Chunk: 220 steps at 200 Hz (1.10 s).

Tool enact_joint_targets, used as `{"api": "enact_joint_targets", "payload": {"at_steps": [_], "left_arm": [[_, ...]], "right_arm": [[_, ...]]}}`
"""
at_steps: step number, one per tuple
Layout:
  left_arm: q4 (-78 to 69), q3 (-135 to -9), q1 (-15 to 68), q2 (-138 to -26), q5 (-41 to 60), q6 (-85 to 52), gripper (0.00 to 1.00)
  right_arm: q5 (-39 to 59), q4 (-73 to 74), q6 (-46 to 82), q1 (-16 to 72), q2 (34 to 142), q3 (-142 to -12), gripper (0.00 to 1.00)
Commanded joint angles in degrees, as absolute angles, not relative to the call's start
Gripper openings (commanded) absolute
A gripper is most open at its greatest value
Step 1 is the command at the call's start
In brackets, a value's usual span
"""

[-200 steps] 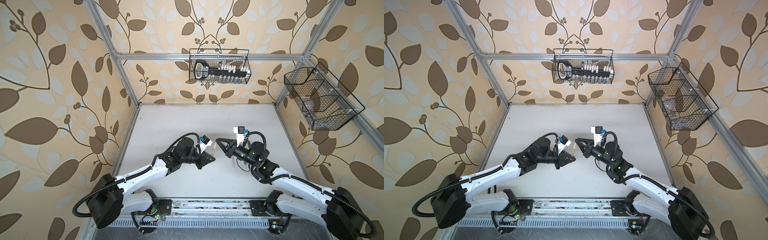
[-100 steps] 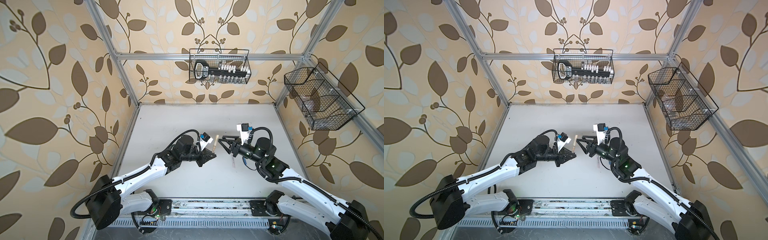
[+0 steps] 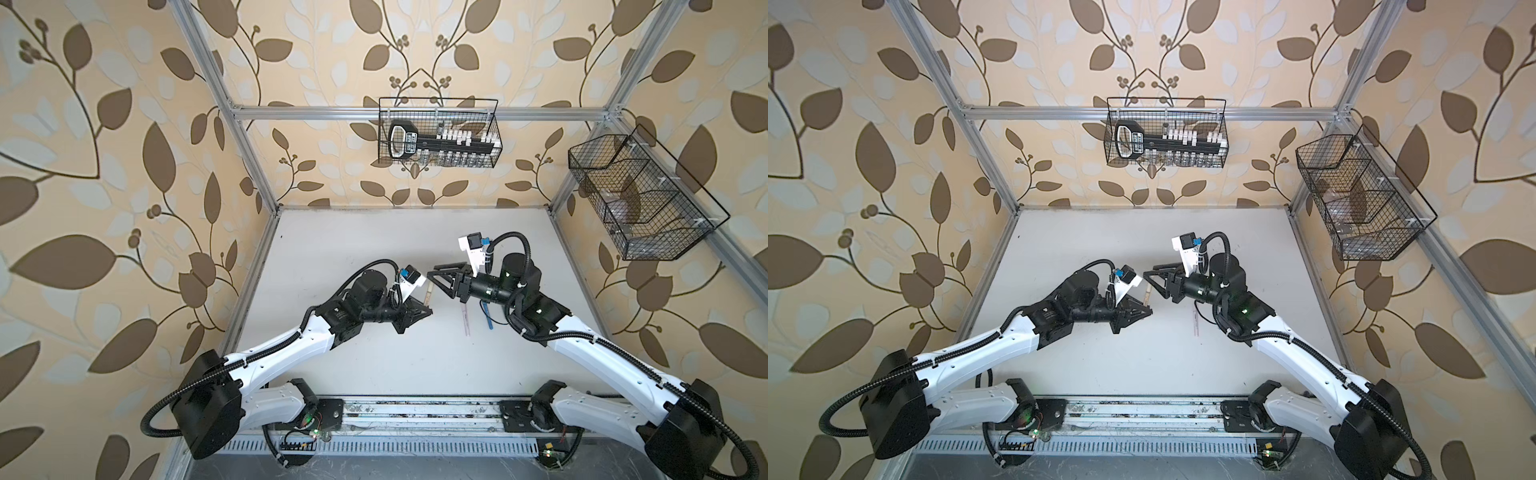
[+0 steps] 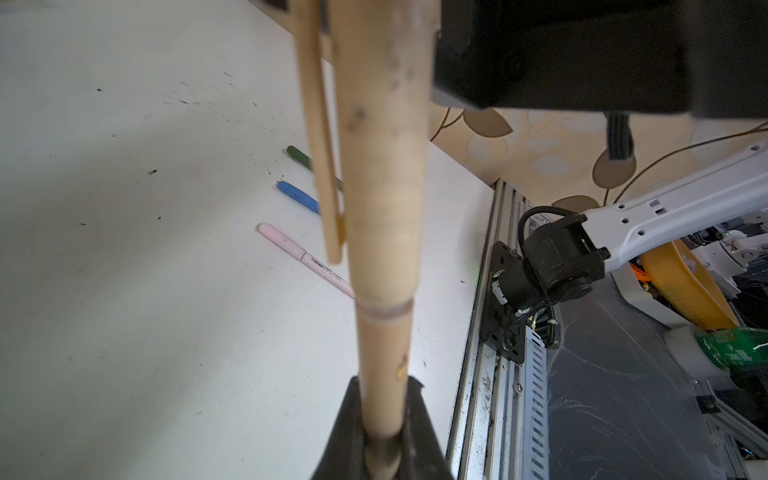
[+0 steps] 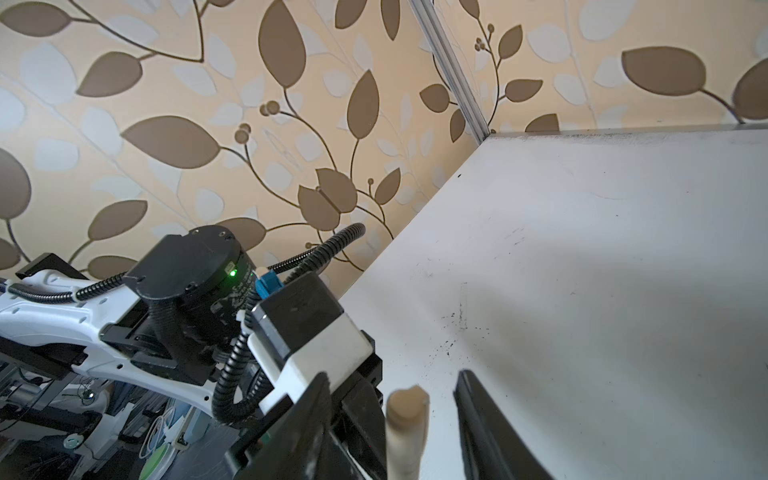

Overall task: Insert the pens into the pen caps
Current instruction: 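Push the cap down onto the pen with the right gripper while the left holds it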

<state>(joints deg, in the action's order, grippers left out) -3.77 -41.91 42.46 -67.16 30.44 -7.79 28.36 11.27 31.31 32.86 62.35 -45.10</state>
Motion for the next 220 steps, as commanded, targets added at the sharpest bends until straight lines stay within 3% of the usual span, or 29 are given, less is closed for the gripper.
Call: {"api": "enact_joint_targets", "payload": {"at_steps": [1, 38, 106, 179, 220], "left_arm": [[-3.6, -43.6, 42.9, -65.8, 31.2, -6.6, 0.00], [-3.2, -43.9, 42.9, -65.7, 30.8, -6.2, 0.00], [-3.4, -45.2, 42.9, -65.4, 28.9, -4.9, 0.00], [-8.2, -47.5, 42.8, -64.0, 16.9, -1.9, 0.00], [-13.6, -50.4, 42.4, -65.7, 12.4, -1.1, 0.00]], "right_arm": [[30.2, 9.2, 30.0, 32.8, 62.8, -47.0, 0.46], [30.9, 8.4, 30.1, 32.8, 63.0, -47.2, 0.41], [31.5, 7.4, 30.7, 33.3, 64.0, -47.2, 0.21], [31.4, 7.4, 32.2, 34.8, 64.2, -46.1, 0.00], [31.1, 8.6, 33.2, 36.5, 64.9, -44.9, 0.00]]}}
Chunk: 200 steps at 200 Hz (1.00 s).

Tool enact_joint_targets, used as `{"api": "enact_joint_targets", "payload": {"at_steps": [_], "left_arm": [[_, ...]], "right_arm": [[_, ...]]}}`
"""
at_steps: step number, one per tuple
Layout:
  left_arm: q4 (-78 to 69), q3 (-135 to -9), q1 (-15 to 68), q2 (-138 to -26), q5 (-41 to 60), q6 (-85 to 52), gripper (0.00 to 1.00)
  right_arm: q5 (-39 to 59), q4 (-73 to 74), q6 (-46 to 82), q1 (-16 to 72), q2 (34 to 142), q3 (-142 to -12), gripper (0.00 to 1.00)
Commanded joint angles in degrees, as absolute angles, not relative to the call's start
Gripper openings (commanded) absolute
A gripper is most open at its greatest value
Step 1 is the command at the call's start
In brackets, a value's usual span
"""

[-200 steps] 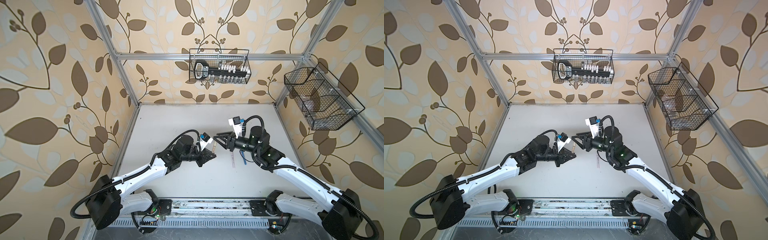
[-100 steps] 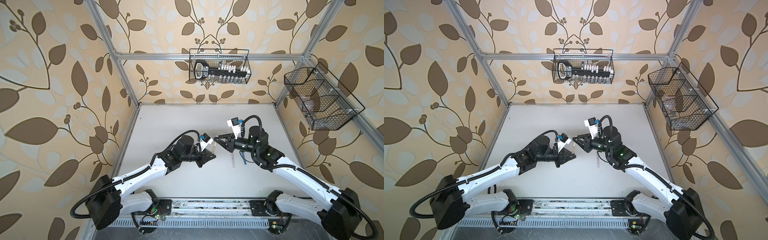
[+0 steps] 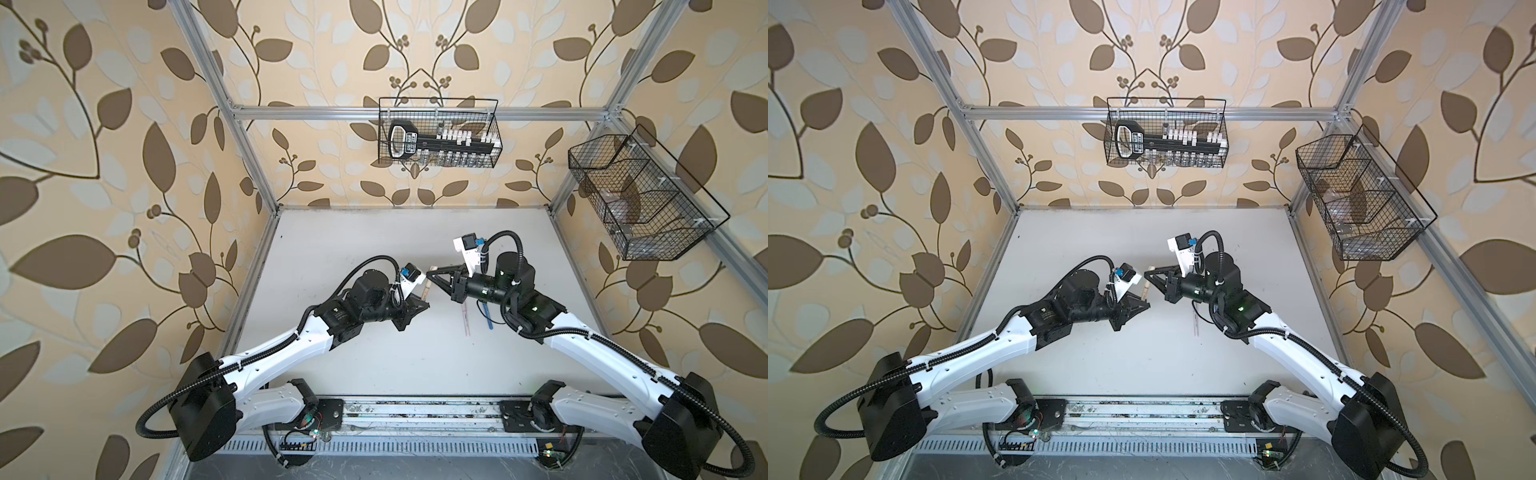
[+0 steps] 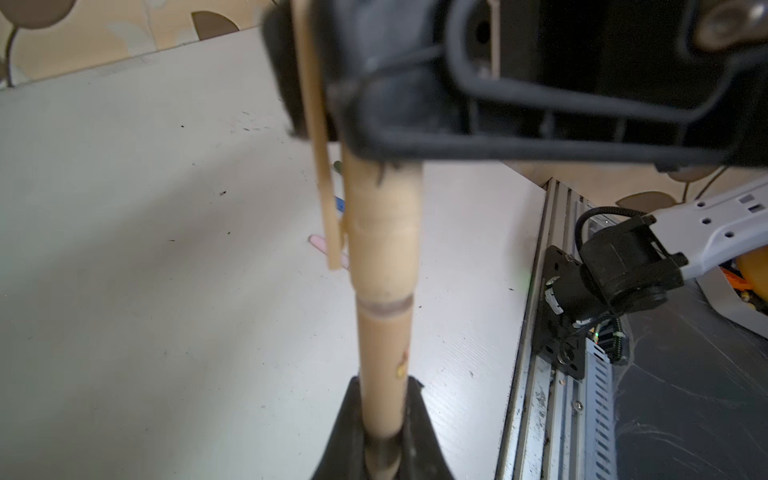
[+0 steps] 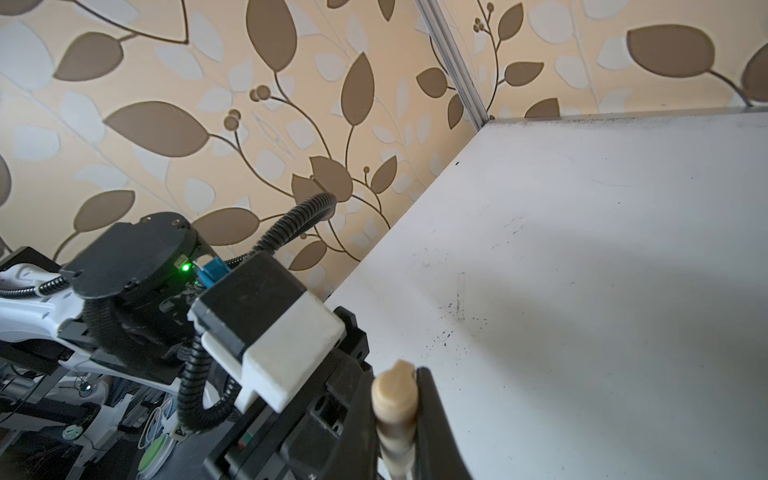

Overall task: Insert the pens into the pen caps
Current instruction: 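Push the cap down onto the pen with the right gripper while the left holds it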

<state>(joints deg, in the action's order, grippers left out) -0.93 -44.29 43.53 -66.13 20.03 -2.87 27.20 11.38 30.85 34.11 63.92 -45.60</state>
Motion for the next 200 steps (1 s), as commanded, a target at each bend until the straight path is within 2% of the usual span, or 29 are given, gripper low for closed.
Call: {"api": "enact_joint_targets", "payload": {"at_steps": [1, 51, 119, 158, 190, 200], "left_arm": [[-13.8, -50.5, 42.3, -65.8, 12.4, -1.1, 0.00], [-21.8, -55.3, 38.0, -67.2, 13.3, -0.7, 0.00], [-25.2, -61.2, 32.2, -68.0, 20.7, -4.4, 0.00], [-13.7, -63.0, 32.3, -70.2, 35.4, -3.0, 0.00], [-9.9, -56.1, 32.7, -69.9, 43.2, -5.0, 0.00], [-10.0, -53.7, 32.9, -69.3, 44.1, -6.2, 0.00]], "right_arm": [[31.1, 8.7, 33.2, 36.6, 65.0, -44.9, 0.00], [31.3, 8.7, 34.3, 37.8, 66.6, -42.6, 0.00], [31.2, 9.2, 34.6, 41.1, 70.7, -41.4, 0.00], [34.5, 5.7, 31.3, 40.3, 69.0, -44.9, 0.00], [38.5, 4.2, 29.0, 36.9, 63.8, -48.0, 0.00], [39.4, 4.3, 28.6, 35.9, 62.3, -48.6, 0.06]]}}
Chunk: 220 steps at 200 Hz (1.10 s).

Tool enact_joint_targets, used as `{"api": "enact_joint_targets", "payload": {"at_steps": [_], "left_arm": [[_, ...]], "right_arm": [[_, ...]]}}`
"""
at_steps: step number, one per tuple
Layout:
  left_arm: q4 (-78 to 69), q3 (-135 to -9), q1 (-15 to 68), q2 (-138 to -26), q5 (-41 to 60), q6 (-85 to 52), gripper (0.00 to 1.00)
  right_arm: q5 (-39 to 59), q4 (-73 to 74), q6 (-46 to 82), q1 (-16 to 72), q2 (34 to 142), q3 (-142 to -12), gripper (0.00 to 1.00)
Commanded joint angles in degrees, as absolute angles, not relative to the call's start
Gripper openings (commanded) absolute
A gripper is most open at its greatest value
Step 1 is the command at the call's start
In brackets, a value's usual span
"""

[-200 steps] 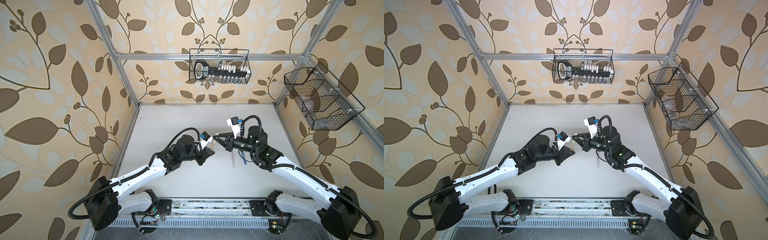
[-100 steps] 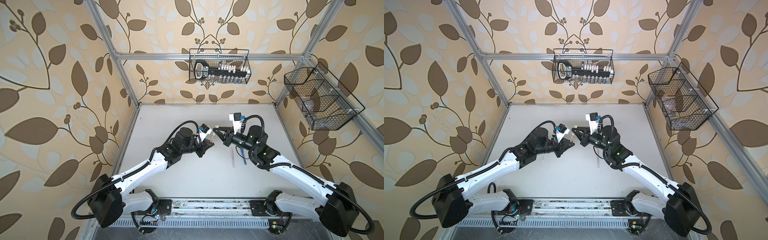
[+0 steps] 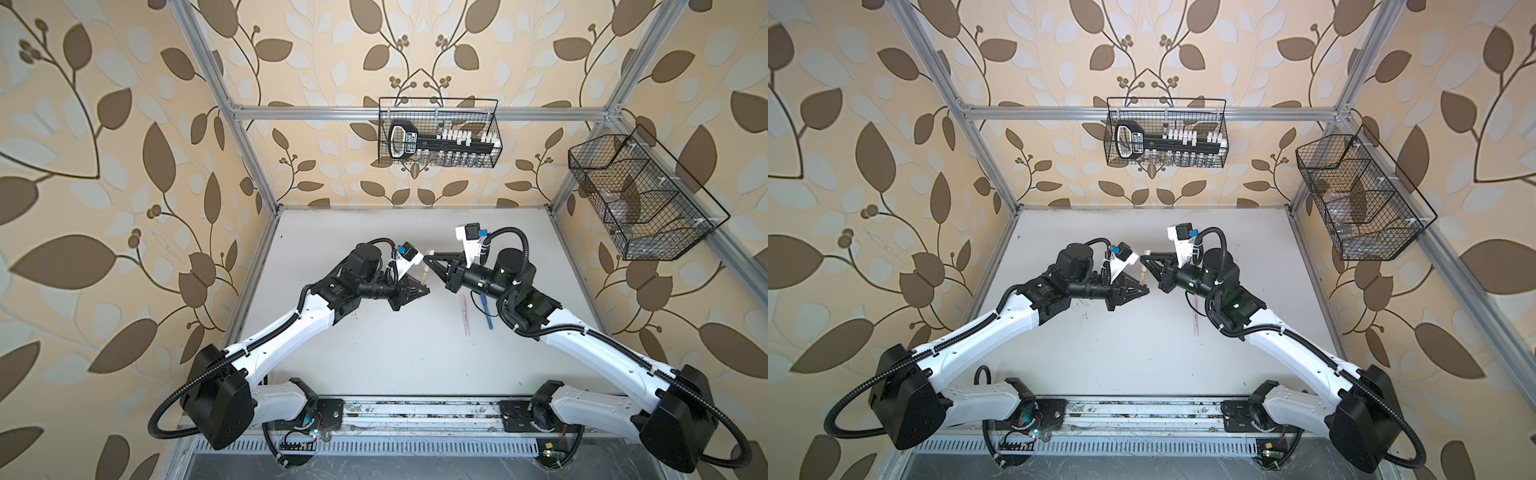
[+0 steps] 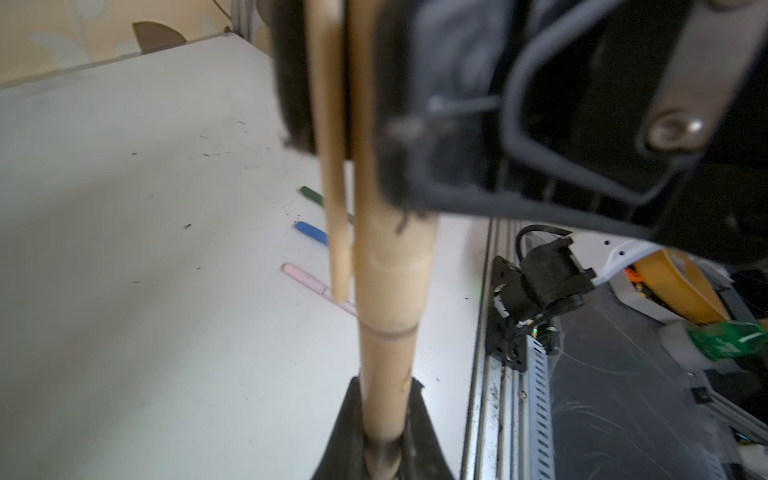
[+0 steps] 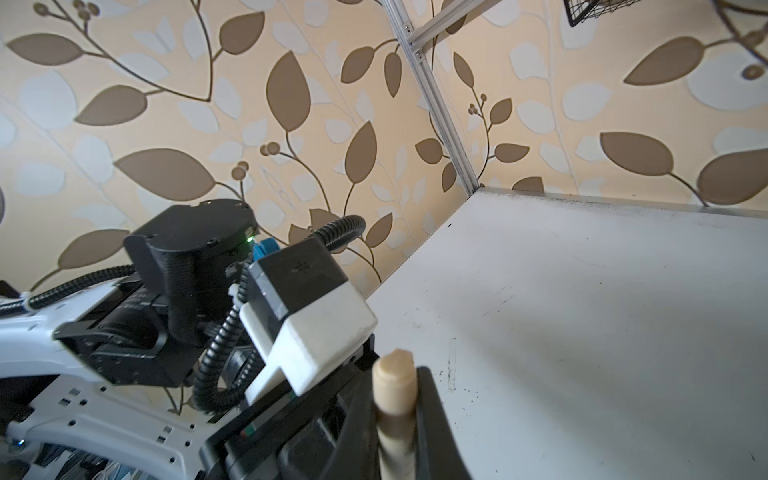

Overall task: Insert the pens into the pen caps
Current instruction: 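Push the cap down onto the pen with the right gripper while the left holds it, then press the cap fully onto the beige pen with the right gripper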

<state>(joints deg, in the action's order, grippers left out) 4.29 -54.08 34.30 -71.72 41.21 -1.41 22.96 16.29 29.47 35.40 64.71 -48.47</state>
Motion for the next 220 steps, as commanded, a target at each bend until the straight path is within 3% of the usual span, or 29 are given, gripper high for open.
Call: {"api": "enact_joint_targets", "payload": {"at_steps": [1, 17, 29, 45, 59, 167, 220], "left_arm": [[-10.0, -53.4, 33.0, -69.3, 44.2, -6.2, 0.00], [-9.5, -50.2, 34.2, -68.3, 44.5, -7.1, 0.00], [-9.7, -48.3, 35.0, -67.7, 44.6, -7.8, 0.00], [-10.1, -46.7, 35.6, -67.0, 45.3, -9.0, 0.00], [-10.0, -45.9, 36.1, -66.3, 45.9, -9.6, 0.00], [-10.5, -45.5, 38.5, -66.1, 48.7, -11.2, 0.00], [-10.2, -45.6, 38.7, -66.2, 49.3, -11.2, 0.00]], "right_arm": [[39.6, 4.3, 28.6, 35.7, 62.1, -48.6, 0.06], [40.8, 4.1, 27.6, 34.0, 59.5, -48.7, 0.31], [41.4, 4.3, 27.0, 32.8, 57.6, -48.2, 0.44], [41.9, 5.6, 27.4, 31.2, 55.2, -47.0, 0.56], [42.5, 7.2, 29.1, 29.7, 54.2, -46.1, 0.61], [46.5, 8.0, 29.9, 28.7, 60.9, -51.0, 0.62], [46.8, 6.3, 28.4, 28.7, 62.4, -53.5, 0.54]]}}
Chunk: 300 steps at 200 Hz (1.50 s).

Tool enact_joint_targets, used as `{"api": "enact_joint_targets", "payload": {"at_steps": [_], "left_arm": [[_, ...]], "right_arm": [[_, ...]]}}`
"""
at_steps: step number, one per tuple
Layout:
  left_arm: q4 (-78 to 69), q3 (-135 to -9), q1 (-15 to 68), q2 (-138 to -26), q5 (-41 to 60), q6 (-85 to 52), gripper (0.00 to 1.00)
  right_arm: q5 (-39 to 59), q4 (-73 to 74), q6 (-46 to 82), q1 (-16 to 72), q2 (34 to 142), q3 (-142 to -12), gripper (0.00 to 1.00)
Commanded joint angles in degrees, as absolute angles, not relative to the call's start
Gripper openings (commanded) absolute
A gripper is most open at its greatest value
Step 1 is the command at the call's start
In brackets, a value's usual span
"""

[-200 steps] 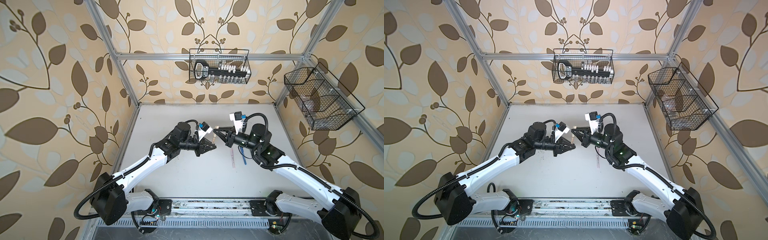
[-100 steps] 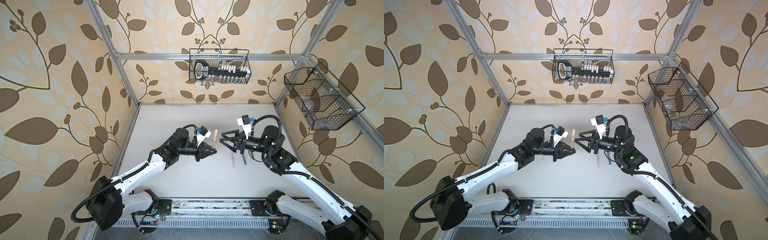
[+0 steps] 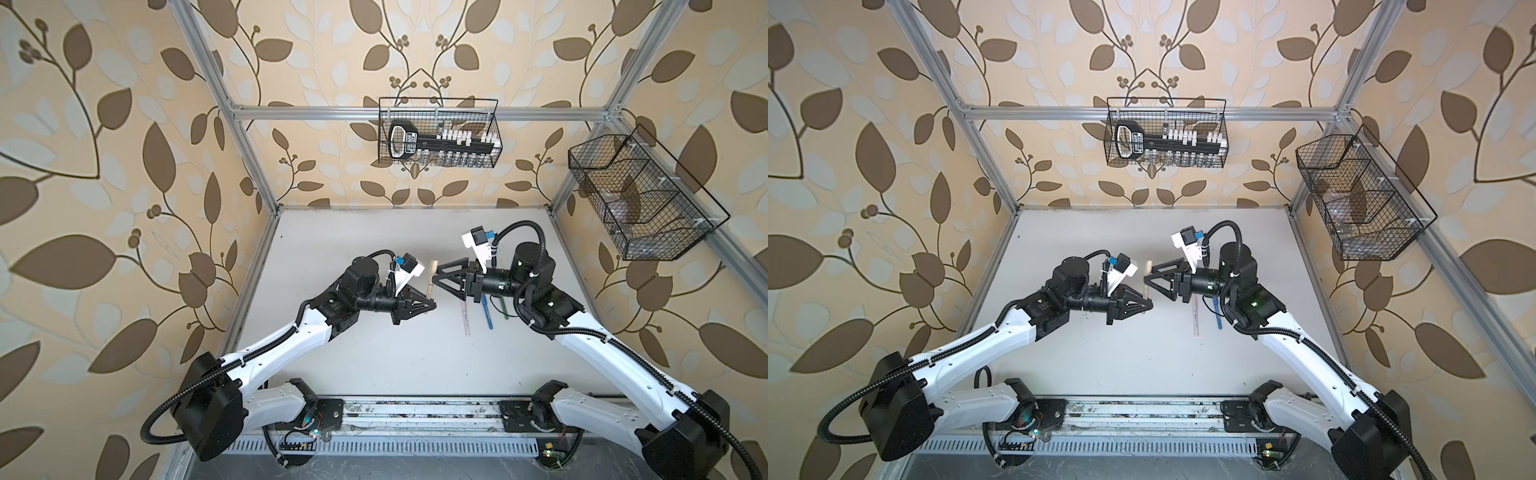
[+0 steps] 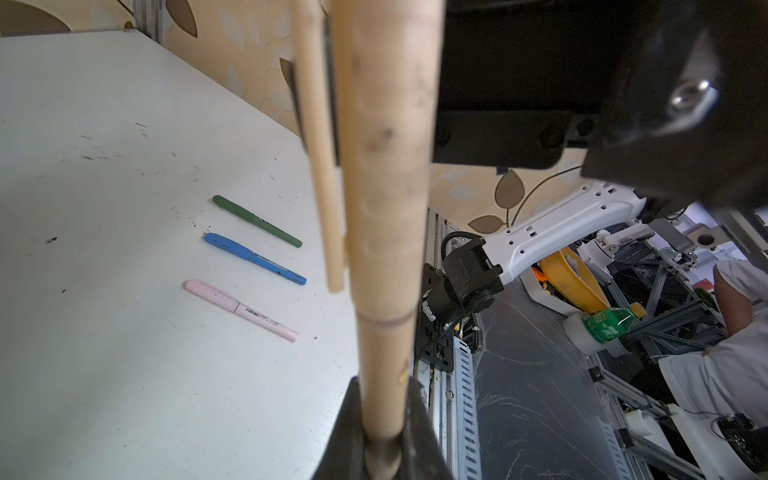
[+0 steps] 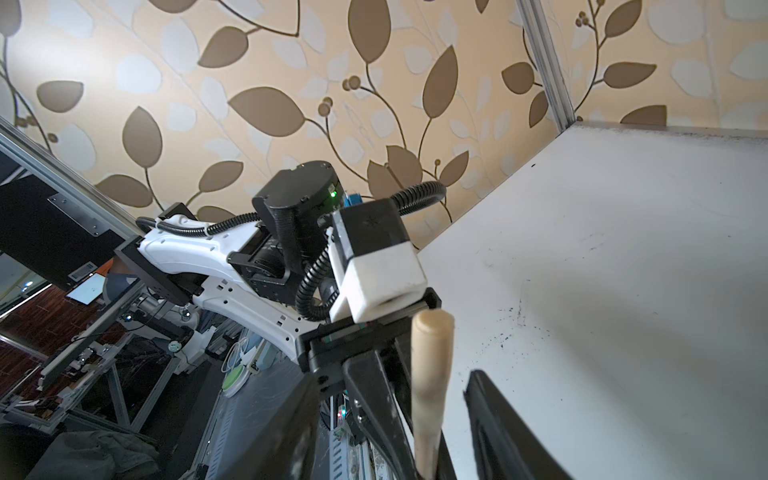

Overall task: Insert the pens into the pen caps
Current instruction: 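Press the cap fully onto the beige pen with the right gripper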

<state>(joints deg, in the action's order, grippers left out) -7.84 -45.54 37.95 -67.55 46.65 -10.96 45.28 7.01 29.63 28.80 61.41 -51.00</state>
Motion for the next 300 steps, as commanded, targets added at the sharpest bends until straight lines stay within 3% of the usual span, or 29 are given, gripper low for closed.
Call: {"api": "enact_joint_targets", "payload": {"at_steps": [1, 46, 92, 131, 188, 227, 300], "left_arm": [[-10.2, -45.7, 38.7, -66.2, 49.2, -11.2, 0.00], [-10.0, -45.8, 38.8, -66.4, 49.2, -11.0, 0.00], [-8.9, -46.7, 38.8, -66.3, 47.5, -9.9, 0.00], [-10.1, -47.0, 38.8, -65.0, 39.7, -9.2, 0.00], [-15.8, -51.6, 37.1, -65.8, 34.5, -7.9, 0.00], [-25.5, -55.1, 32.0, -67.5, 39.0, -13.1, 0.00], [-29.3, -63.3, 29.8, -68.9, 42.2, -12.8, 0.00]], "right_arm": [[46.8, 6.3, 28.4, 28.7, 62.4, -53.6, 0.54], [46.6, 3.4, 26.8, 28.7, 64.6, -56.2, 0.47], [46.4, 2.0, 27.1, 28.6, 65.6, -55.8, 0.24], [46.4, 1.6, 27.3, 28.9, 65.1, -53.6, 0.00], [46.1, 2.6, 27.3, 31.3, 65.2, -47.2, 0.00], [46.5, 4.4, 27.5, 33.6, 65.3, -42.1, 0.00], [51.5, 12.2, 32.2, 33.8, 66.5, -36.1, 0.00]]}}
